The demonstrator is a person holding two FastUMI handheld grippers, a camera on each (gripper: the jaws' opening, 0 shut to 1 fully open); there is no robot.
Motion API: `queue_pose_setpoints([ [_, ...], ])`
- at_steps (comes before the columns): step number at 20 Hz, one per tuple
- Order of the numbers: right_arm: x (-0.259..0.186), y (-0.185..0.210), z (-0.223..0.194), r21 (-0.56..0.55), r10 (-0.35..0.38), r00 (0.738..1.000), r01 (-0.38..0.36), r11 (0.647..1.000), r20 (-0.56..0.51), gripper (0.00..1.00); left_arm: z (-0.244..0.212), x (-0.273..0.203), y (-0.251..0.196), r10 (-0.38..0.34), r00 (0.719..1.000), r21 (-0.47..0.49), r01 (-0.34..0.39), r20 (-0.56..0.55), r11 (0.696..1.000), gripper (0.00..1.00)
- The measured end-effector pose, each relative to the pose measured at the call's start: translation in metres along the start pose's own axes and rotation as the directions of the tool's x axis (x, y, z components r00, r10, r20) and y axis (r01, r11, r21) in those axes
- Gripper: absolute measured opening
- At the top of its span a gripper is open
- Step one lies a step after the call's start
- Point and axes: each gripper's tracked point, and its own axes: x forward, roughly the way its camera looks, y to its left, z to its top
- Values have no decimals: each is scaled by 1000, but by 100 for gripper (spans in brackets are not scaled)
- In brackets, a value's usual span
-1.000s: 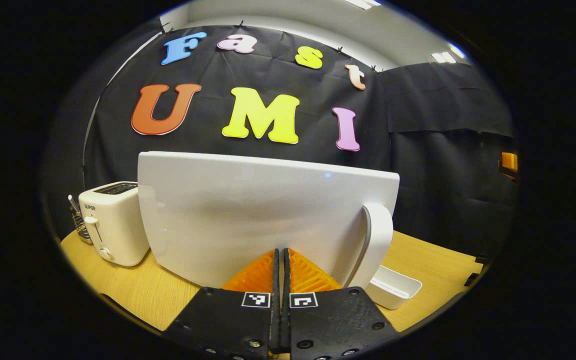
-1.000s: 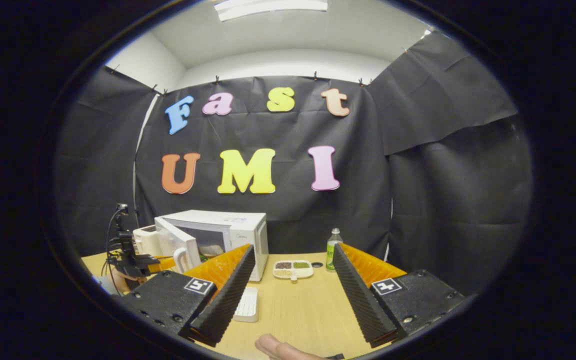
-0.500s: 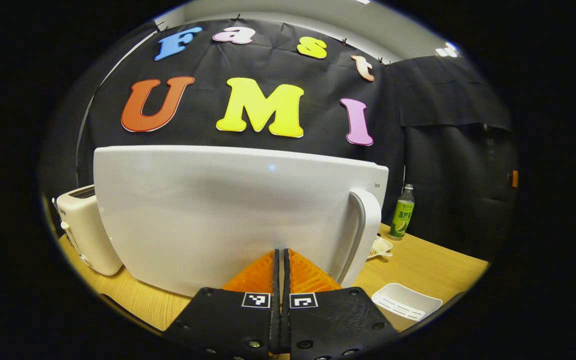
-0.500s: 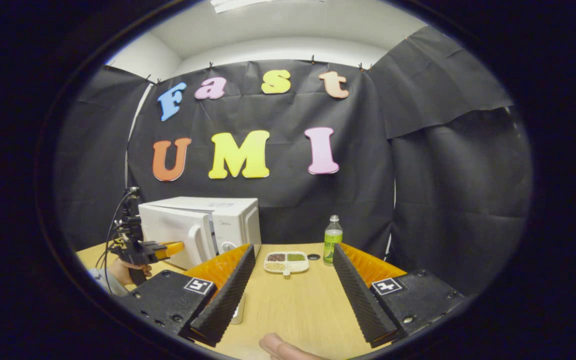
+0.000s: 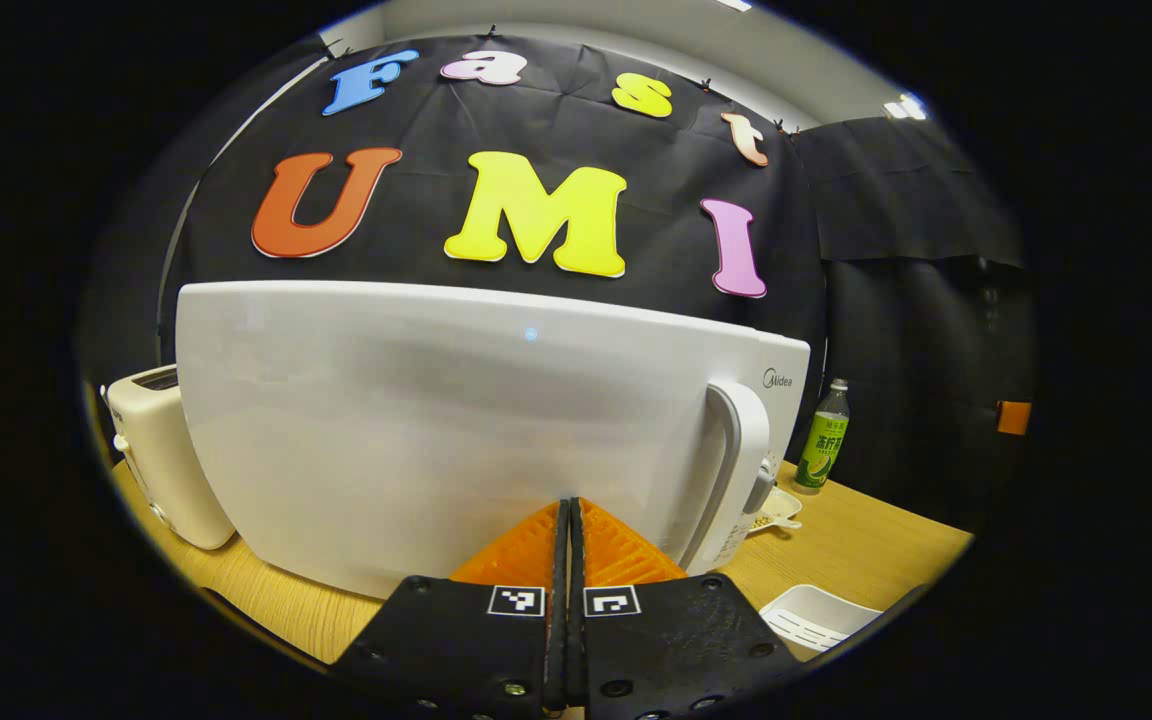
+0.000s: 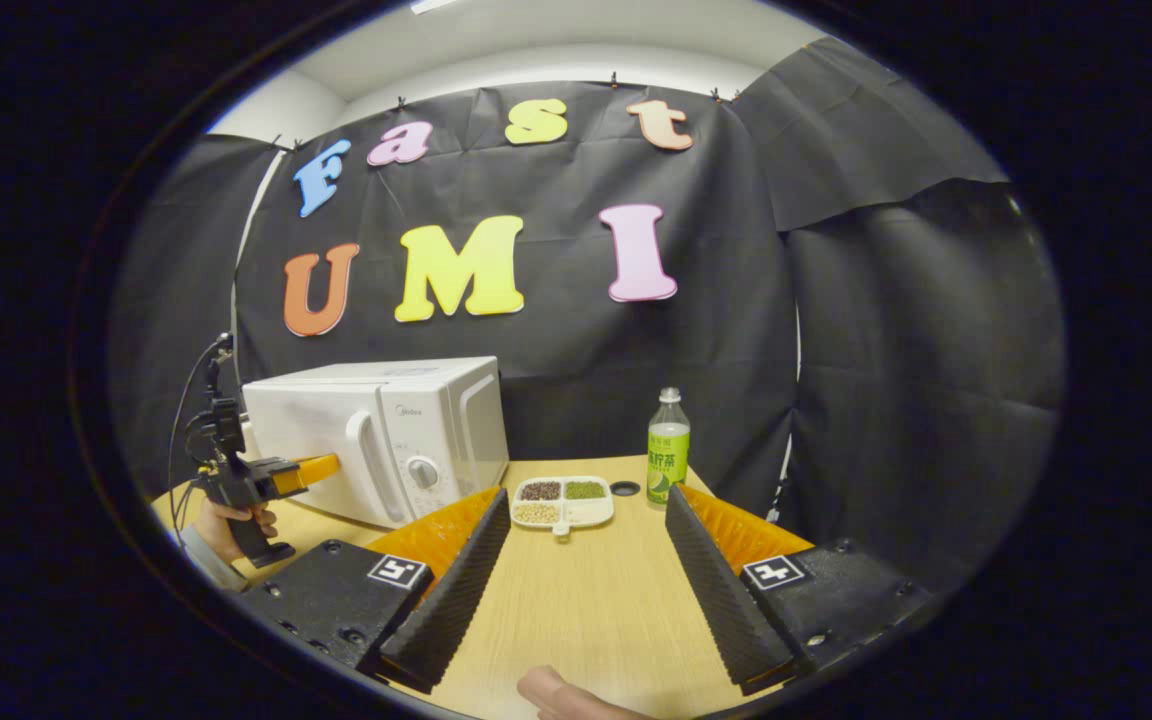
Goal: Open the microwave oven with the left hand, put the food in, and close the microwave oven.
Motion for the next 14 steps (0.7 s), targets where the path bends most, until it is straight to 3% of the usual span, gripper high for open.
queue_pose_setpoints([
  [1, -1, 1, -1, 3, 0, 1000, 0, 1000, -8, 100, -3, 5, 4, 25, 1000, -2, -25, -12, 1000, 0],
  [4, -13, 4, 4, 3, -12, 1000, 12, 1000, -5, 100, -4, 5, -3, -4, 1000, -26, 3, -27, 1000, 11],
  [6, -24, 8, 6, -4, -23, 1000, 23, 1000, -13, 100, -2, 4, -2, -10, 1000, -41, 9, -21, 999, 12],
  [9, -45, 23, 12, -20, -16, 1000, 16, 1000, -18, 100, -3, -1, -1, 45, 996, -67, -51, -79, 996, 17],
  [10, -53, 26, 15, -32, -15, 1000, 15, 999, -16, 100, -3, -9, -1, 75, 993, -54, -80, -92, 995, 35],
  [11, -61, 28, 18, -44, -18, 1000, 17, 999, -14, 100, -1, -15, -3, 89, 990, -42, -94, -105, 995, 61],
  [13, -76, 31, 21, -54, -25, 1000, 25, 998, -15, 99, 6, -36, -14, 100, 990, -25, -103, -103, 994, 70],
  [14, -84, 33, 23, -54, -25, 1000, 24, 998, -14, 99, 15, -46, -18, 104, 991, -10, -105, -80, 994, 92],
])
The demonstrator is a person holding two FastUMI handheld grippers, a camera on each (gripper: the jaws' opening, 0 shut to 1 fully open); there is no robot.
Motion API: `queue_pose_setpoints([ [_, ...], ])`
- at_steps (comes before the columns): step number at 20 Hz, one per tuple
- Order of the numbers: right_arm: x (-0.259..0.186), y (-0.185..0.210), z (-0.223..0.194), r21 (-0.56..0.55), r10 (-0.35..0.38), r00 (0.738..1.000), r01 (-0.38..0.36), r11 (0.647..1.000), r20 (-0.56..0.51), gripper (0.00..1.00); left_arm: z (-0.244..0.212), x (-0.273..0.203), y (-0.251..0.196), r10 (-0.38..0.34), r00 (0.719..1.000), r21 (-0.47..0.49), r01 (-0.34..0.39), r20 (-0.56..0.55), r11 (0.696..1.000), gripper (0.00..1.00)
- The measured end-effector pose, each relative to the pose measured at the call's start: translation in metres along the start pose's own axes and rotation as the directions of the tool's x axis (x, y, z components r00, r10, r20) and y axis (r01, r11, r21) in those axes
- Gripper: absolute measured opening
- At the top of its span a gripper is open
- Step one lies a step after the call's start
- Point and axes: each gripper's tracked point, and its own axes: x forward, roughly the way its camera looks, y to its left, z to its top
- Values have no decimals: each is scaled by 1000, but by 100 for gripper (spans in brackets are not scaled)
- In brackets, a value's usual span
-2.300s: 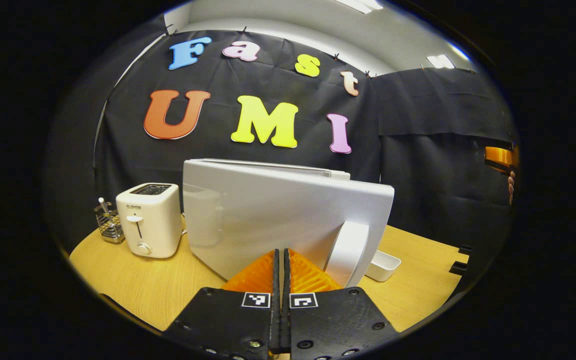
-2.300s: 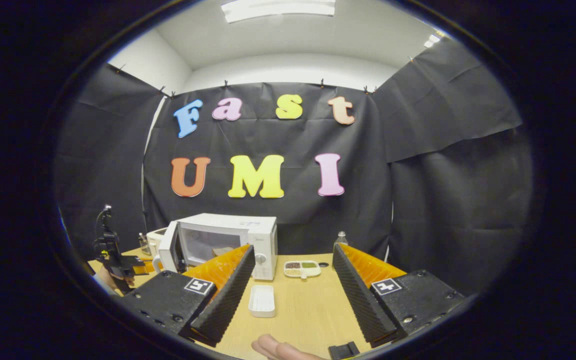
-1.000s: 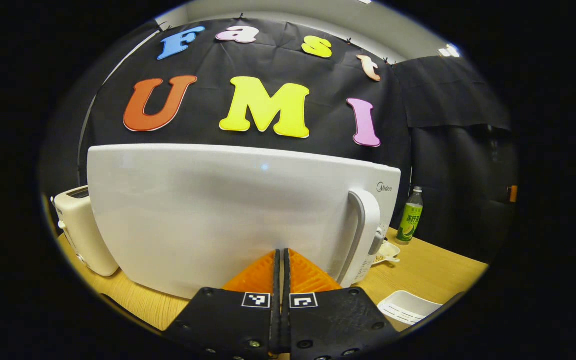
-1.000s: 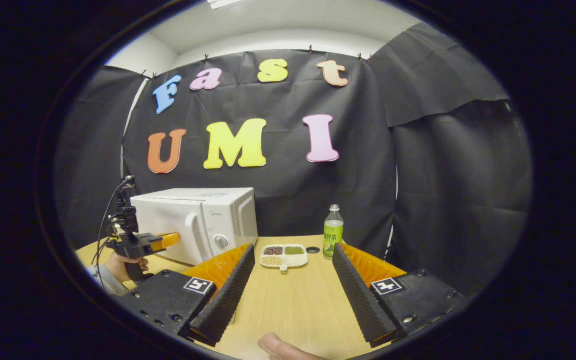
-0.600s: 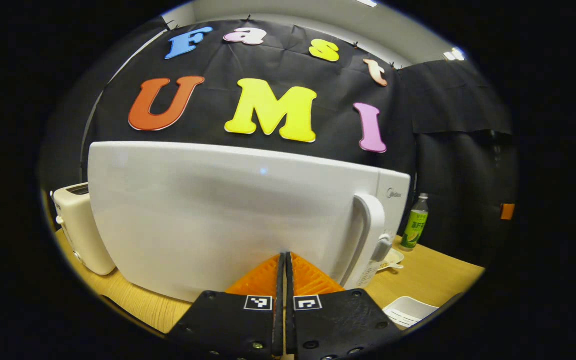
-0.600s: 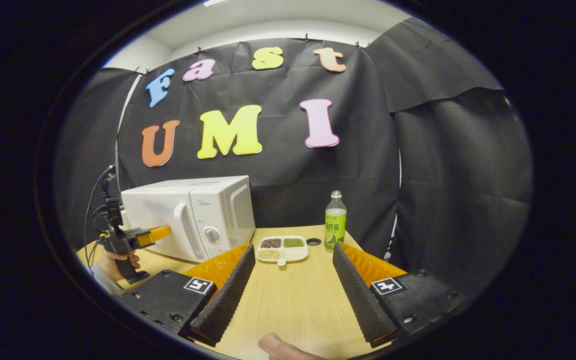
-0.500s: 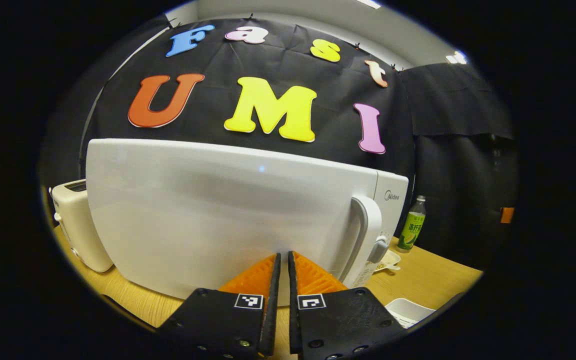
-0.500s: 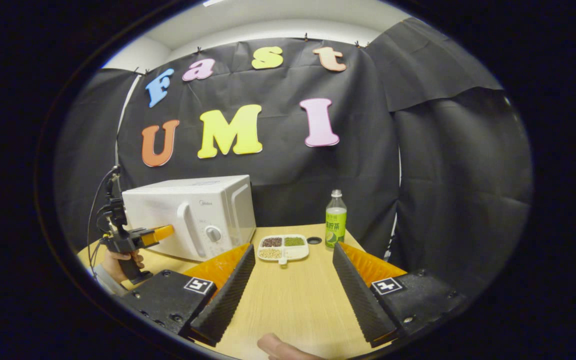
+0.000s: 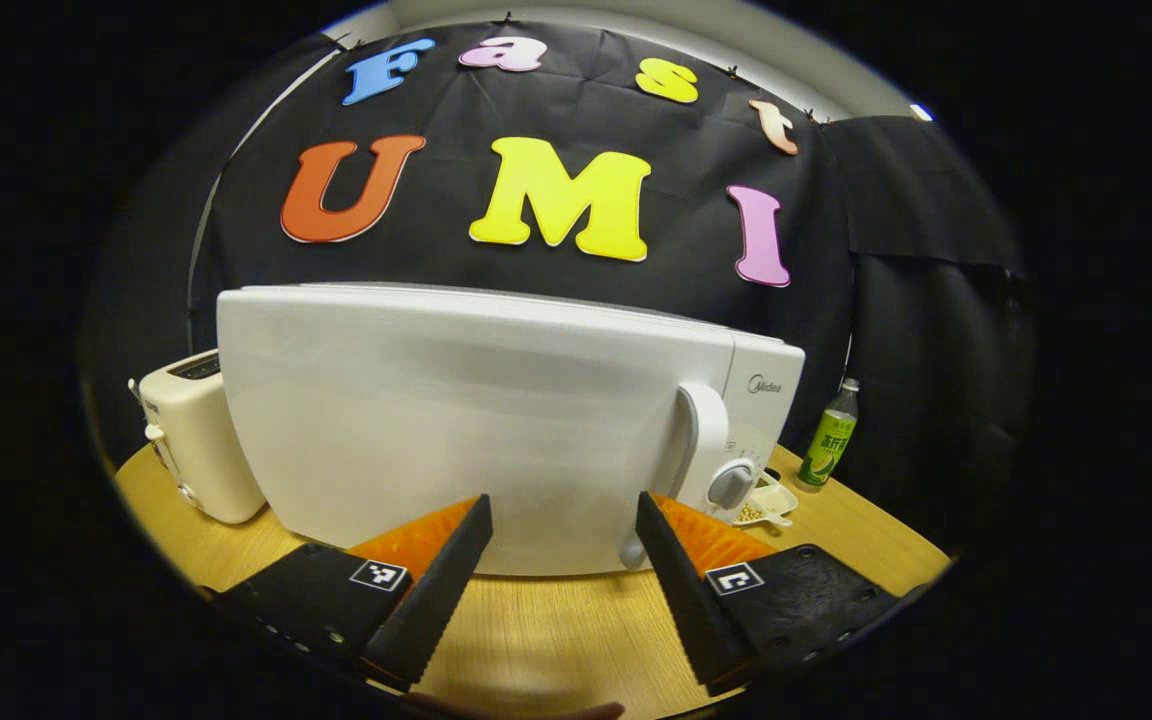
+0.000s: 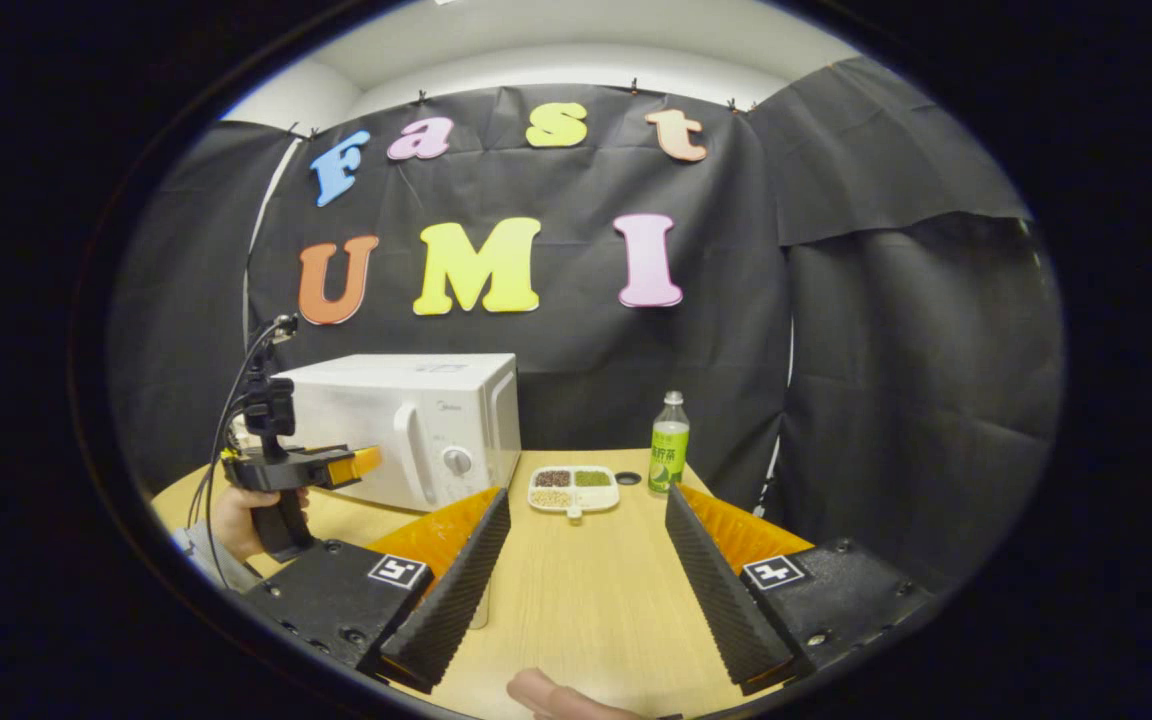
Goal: Open the microwave oven with the left hand, put the food in, and close the microwave oven.
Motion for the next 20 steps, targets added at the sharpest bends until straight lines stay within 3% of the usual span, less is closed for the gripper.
queue_pose_setpoints([
  [10, -62, 21, 34, 13, -18, 998, 17, 1000, 54, 100, 72, -167, -18, 53, 986, 125, -73, 159, 989, 96],
  [15, -104, 36, 65, -8, -50, 989, 52, 999, 138, 100, 107, -254, -13, 51, 975, 87, -71, 218, 994, 95],
  [18, -131, 38, 87, 14, -81, 976, 80, 997, 203, 100, 129, -299, 1, 118, 965, 32, -129, 235, 991, 95],
  [20, -145, 46, 100, 35, -68, 972, 61, 998, 226, 99, 140, -322, 4, 143, 959, 14, -151, 244, 988, 95],
])
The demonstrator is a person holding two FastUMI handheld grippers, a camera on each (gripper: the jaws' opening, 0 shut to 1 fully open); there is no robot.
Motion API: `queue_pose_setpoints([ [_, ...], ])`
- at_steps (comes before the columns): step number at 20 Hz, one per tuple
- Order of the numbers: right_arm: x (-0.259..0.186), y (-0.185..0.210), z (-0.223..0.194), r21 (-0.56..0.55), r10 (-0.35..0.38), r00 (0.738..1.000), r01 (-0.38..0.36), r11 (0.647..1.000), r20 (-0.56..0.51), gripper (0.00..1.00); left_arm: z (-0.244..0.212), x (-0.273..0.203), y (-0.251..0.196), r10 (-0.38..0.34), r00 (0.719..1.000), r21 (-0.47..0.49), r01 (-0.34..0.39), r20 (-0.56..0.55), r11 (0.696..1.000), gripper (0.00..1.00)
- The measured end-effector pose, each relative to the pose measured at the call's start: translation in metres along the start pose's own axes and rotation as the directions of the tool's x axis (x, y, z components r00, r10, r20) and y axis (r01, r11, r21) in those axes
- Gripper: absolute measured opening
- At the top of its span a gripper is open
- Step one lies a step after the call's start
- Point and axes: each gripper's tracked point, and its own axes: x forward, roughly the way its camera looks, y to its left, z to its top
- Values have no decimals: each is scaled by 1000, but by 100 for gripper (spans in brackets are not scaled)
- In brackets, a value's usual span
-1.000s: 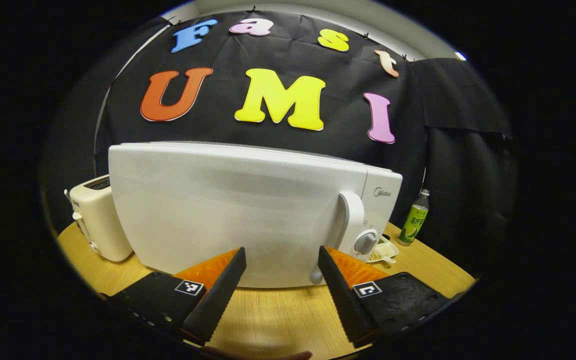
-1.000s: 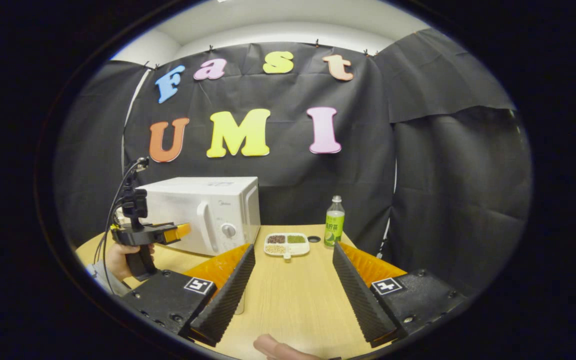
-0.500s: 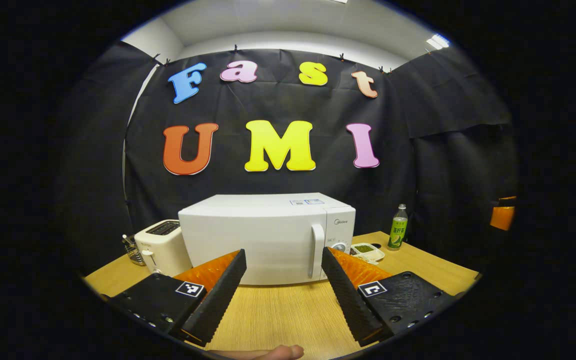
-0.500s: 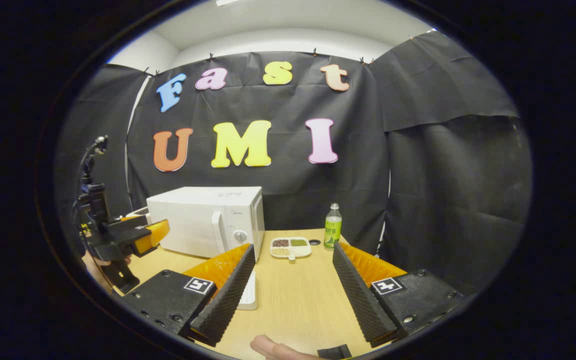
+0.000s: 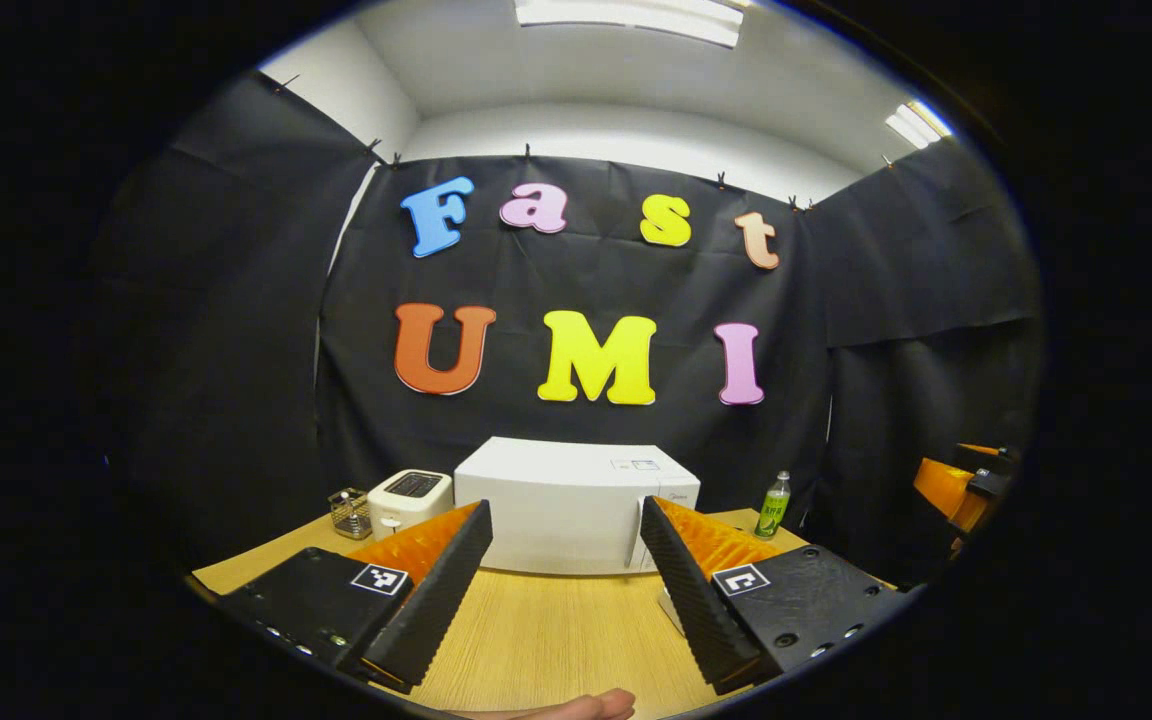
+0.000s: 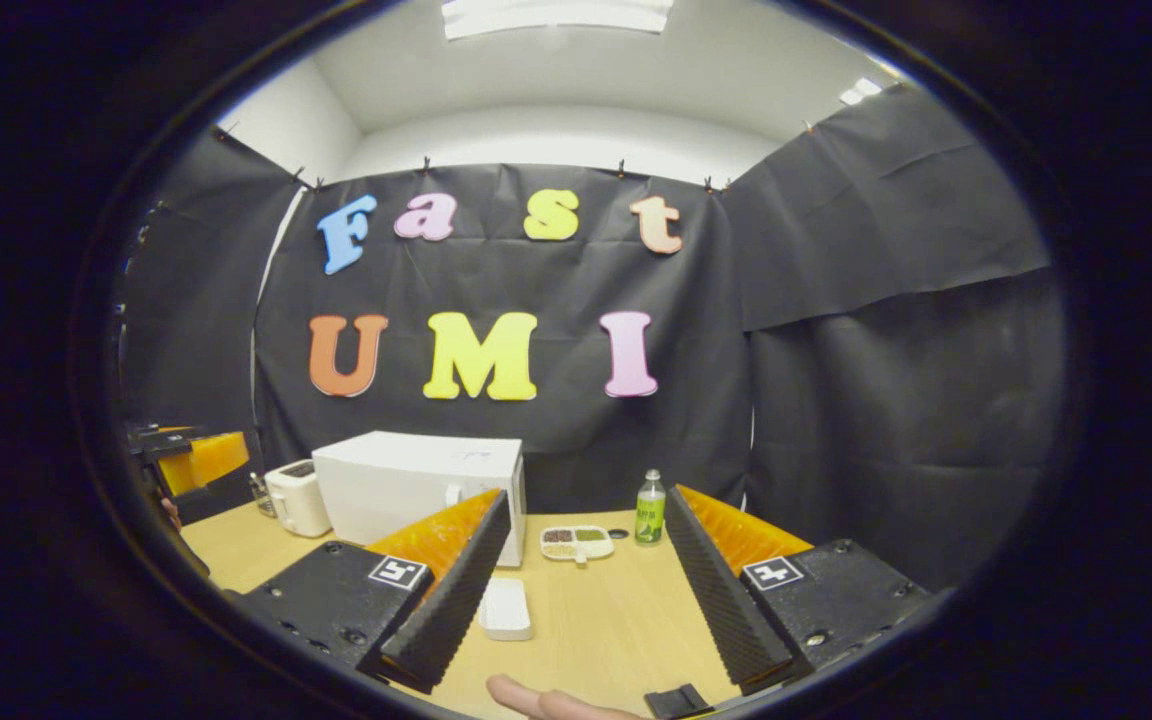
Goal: Open the microwave oven with the left hand, put the food in, and close the microwave oven.
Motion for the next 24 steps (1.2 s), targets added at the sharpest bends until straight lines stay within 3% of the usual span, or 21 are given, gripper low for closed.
queue_pose_setpoints([
  [10, -41, -8, 53, 22, -13, 992, 10, 1000, 126, 99, 38, -59, -10, -21, 999, 20, 20, 41, 1000, 94],
  [11, -43, -9, 51, 15, -14, 992, 12, 1000, 129, 99, 38, -62, -12, -22, 999, 25, 20, 45, 999, 83],
  [12, -45, -9, 48, 15, -12, 992, 10, 1000, 125, 99, 38, -62, -13, -19, 999, 31, 18, 50, 999, 94],
  [15, -41, -7, 38, 25, 3, 996, -5, 1000, 94, 99, 32, -59, -21, -13, 999, 51, 11, 39, 999, 95],
  [16, -38, -6, 36, 29, 5, 996, -7, 1000, 86, 99, 28, -58, -25, -17, 999, 57, 15, 28, 998, 82],
  [17, -36, -8, 32, 35, 4, 997, -7, 999, 77, 99, 26, -59, -30, -28, 999, 61, 27, 24, 998, 95],
  [21, -29, -2, 15, 47, 25, 999, -26, 999, 20, 99, 24, -60, -36, -57, 998, 75, 55, 23, 996, 94],
  [22, -28, 1, 11, 57, 36, 999, -36, 998, 4, 99, 25, -61, -33, -53, 998, 73, 51, 24, 996, 83],
  [24, -26, 7, 7, 74, 60, 998, -59, 996, -20, 94, 26, -61, -28, -43, 999, 61, 41, 30, 997, 83],
])
